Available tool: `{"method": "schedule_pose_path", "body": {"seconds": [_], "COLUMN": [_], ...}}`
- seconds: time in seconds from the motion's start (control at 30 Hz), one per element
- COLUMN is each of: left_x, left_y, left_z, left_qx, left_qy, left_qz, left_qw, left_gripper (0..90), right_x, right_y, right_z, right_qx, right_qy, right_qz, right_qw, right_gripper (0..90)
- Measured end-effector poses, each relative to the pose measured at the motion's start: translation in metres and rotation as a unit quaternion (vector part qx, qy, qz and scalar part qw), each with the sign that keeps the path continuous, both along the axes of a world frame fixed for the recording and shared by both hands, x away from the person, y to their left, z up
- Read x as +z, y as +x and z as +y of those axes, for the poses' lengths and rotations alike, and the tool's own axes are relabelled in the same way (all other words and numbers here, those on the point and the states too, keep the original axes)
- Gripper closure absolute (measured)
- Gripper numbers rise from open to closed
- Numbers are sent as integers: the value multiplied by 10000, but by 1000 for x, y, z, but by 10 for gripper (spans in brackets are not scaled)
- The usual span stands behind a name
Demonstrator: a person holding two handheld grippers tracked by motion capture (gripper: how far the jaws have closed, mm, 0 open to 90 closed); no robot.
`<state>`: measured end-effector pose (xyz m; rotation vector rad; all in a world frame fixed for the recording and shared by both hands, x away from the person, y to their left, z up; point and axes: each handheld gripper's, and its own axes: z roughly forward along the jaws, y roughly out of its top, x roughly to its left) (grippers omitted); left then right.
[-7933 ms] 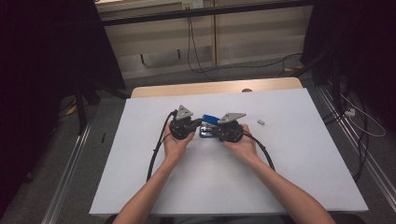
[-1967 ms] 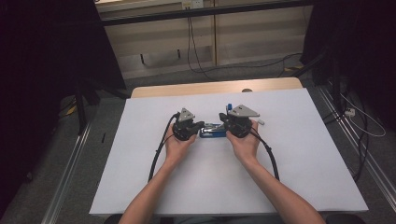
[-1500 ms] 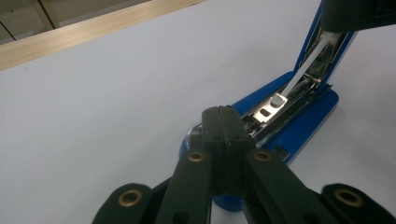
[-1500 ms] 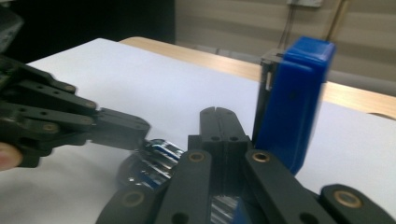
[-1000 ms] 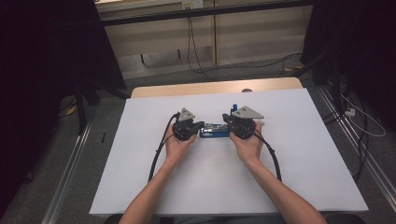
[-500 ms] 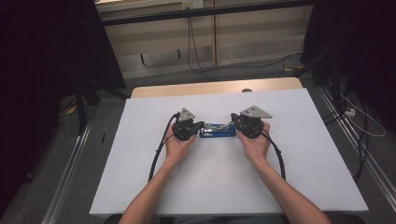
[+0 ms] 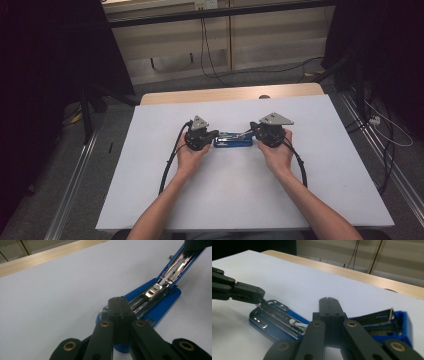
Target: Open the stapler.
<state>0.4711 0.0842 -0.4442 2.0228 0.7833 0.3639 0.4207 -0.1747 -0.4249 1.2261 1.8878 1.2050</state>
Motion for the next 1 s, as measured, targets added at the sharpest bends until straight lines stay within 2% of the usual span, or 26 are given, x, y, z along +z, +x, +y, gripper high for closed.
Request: {"method": "schedule_pose_path", "body": {"seconds": [0.2, 0.4, 0.63, 0.73, 0.83, 0.9, 1.0], "left_x": [0, 0, 0, 0, -1, -1, -1], "left_y": [0, 0, 0, -1, -1, -1, 0], "left_z": [0, 0, 0, -1, -1, -1, -1], "left_qx": [-2, -3, 1, 31, 50, 45, 61], "left_qy": [15, -6, -14, 26, -55, -19, -72], "left_qz": [-34, -7, -2, -65, -3, -33, 19], "left_qw": [10000, 10000, 10000, 10000, 10000, 10000, 10000], "left_gripper": [900, 900, 900, 900, 900, 900, 900], "right_x": [0, -2, -3, -5, -7, -9, -12], "right_y": [-2, -5, -6, -7, -7, -7, -7], "right_z": [-14, -29, -34, -36, -40, -42, -45], "right_qx": [-94, -182, -155, -135, -152, -179, -228], "right_qy": [-120, -103, -102, -122, -108, -105, -42], "right_qz": [53, 95, 101, 126, 184, 240, 303], "right_qw": [9999, 9997, 9998, 9998, 9997, 9995, 9993], "right_gripper": [900, 900, 900, 900, 900, 900, 900]}}
